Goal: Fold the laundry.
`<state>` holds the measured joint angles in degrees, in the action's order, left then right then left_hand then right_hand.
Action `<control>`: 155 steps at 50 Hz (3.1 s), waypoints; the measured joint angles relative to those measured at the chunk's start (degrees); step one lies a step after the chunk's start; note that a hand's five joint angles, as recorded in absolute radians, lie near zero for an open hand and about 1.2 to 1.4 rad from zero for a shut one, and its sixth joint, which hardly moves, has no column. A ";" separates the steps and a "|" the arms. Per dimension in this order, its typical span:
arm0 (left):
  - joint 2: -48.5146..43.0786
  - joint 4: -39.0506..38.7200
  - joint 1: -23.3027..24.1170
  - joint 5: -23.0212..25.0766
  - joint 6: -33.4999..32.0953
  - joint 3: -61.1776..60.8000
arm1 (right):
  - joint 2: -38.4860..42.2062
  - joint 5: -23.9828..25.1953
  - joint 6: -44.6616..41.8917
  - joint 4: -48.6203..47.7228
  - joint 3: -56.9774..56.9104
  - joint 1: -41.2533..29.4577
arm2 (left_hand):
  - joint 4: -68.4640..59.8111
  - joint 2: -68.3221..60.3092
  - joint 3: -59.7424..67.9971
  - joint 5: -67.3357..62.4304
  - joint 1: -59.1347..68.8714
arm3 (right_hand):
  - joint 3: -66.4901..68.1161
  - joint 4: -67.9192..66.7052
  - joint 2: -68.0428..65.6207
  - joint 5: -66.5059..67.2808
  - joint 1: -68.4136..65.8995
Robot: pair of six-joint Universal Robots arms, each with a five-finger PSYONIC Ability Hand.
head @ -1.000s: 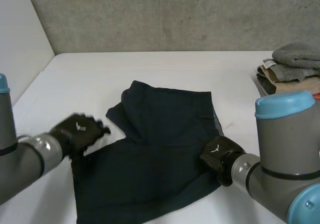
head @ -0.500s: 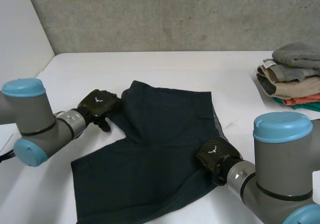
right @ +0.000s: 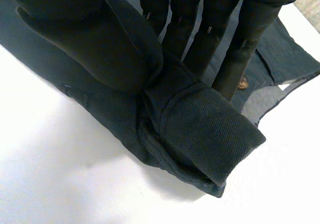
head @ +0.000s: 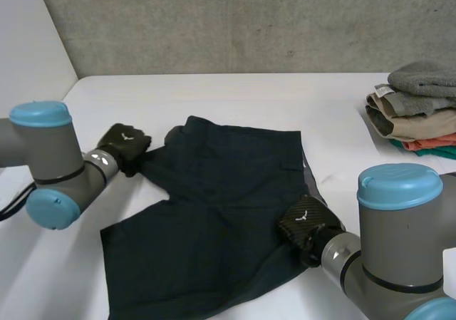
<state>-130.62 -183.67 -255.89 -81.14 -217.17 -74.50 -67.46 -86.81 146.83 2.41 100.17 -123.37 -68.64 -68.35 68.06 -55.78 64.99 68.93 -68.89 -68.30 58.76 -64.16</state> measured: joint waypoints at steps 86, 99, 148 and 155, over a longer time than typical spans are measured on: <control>44.39 34.19 13.74 -5.57 11.54 -41.91 | -12.10 1.87 -14.62 22.91 1.77 2.93 | 0.22 0.00 -0.07 -0.53 1.26 | 0.00 0.00 0.00 0.02 0.03; 40.31 30.39 6.49 -1.56 0.24 -34.76 | -12.03 5.22 -15.58 18.79 1.03 5.88 | -0.02 -0.10 0.03 -0.53 1.26 | 0.00 0.00 0.00 0.03 0.03; 23.03 -9.82 13.76 -6.95 14.33 -24.36 | 3.39 6.93 13.09 2.06 -8.16 14.47 | 57.13 56.64 -56.05 53.07 -54.24 | -38.52 38.47 38.13 -38.77 33.64; 23.87 -11.15 13.45 -5.85 15.24 -26.65 | 5.91 3.22 11.14 -7.61 -6.02 15.32 | 57.13 56.64 -56.05 53.09 -54.24 | -1.54 1.22 2.26 -7.53 8.59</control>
<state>-106.75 -194.82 -242.44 -86.99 -201.93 -101.16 -61.55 -83.60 157.96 -5.20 94.15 -108.05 -11.51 -11.71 12.01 -2.69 10.75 67.39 -67.67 -66.05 51.23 -55.57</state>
